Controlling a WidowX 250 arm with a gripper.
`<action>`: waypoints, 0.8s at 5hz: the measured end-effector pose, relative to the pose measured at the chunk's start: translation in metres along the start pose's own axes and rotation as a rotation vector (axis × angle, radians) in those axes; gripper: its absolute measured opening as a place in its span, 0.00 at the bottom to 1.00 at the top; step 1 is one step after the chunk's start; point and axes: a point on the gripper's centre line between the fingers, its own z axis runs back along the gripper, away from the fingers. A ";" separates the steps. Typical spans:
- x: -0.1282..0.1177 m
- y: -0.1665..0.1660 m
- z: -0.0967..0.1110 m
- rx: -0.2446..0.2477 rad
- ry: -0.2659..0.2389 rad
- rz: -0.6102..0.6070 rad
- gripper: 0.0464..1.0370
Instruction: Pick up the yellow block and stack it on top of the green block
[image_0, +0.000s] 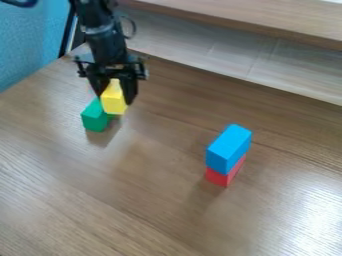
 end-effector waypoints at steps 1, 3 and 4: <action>0.005 0.012 0.007 0.000 -0.016 0.015 0.55; 0.008 0.031 0.010 0.016 -0.021 0.037 0.55; 0.007 0.039 0.006 0.037 -0.012 0.032 0.55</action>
